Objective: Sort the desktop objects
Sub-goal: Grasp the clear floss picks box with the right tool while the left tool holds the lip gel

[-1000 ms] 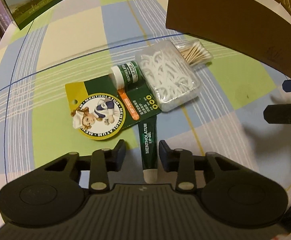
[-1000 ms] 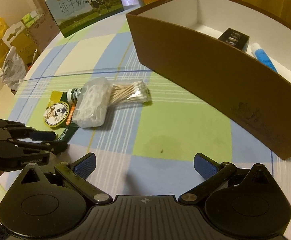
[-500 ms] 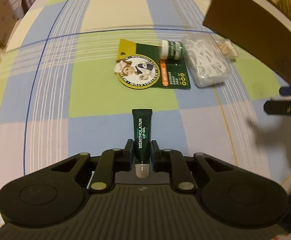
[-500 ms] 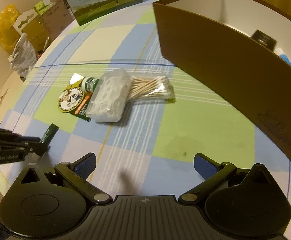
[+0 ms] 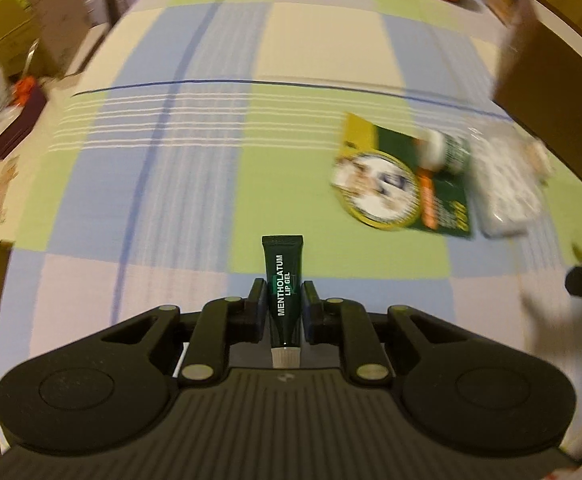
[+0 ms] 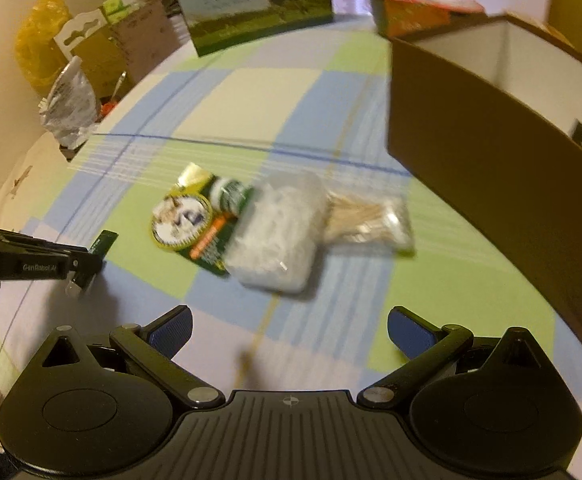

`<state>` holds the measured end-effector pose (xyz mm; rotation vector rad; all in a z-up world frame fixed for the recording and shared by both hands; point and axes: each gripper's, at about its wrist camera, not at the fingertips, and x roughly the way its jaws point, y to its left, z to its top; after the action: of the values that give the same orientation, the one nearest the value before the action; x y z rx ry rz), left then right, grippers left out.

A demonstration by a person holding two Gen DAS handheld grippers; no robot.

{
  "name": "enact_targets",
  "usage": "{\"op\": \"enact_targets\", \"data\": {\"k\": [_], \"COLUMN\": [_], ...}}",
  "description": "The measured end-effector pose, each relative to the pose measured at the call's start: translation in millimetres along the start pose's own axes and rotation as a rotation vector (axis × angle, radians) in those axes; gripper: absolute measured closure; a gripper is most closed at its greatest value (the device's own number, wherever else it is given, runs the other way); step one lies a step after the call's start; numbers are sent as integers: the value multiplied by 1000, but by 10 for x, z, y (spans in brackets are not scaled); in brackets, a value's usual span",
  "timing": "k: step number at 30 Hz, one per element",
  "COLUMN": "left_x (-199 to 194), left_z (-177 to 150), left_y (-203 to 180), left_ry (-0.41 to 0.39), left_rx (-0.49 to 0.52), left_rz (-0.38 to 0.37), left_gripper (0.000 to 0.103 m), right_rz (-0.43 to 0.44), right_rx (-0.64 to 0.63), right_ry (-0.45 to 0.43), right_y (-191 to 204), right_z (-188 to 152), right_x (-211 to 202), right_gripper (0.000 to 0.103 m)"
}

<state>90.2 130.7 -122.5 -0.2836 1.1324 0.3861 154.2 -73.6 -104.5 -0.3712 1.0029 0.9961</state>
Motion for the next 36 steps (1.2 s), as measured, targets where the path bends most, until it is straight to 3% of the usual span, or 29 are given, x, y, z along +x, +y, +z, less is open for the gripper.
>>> {"op": "enact_targets", "data": {"k": [6, 9, 11, 15, 17, 25, 36], "left_x": [61, 88, 106, 142, 154, 127, -70], "left_z": [167, 223, 261, 323, 336, 261, -172], "left_y": [209, 251, 262, 286, 290, 258, -109], "left_ry": [-2, -6, -7, -12, -13, -10, 44], "left_rx": [-79, -82, -79, -74, -70, -31, 65], "left_rz": [20, 23, 22, 14, 11, -20, -138], "left_gripper": [89, 89, 89, 89, 89, 89, 89], "right_rz": [-60, -82, -96, -151, -152, -57, -64], "right_rx": [-70, -93, -95, -110, -120, -59, 29], "right_ry": [-48, -57, -58, -44, -42, 62, 108], "right_y": [212, 290, 319, 337, 312, 86, -207], "right_z": [160, 238, 263, 313, 299, 59, -317], "right_x": [246, 386, 473, 636, 641, 382, 52], "right_gripper": [4, 20, 23, 41, 45, 46, 46]}}
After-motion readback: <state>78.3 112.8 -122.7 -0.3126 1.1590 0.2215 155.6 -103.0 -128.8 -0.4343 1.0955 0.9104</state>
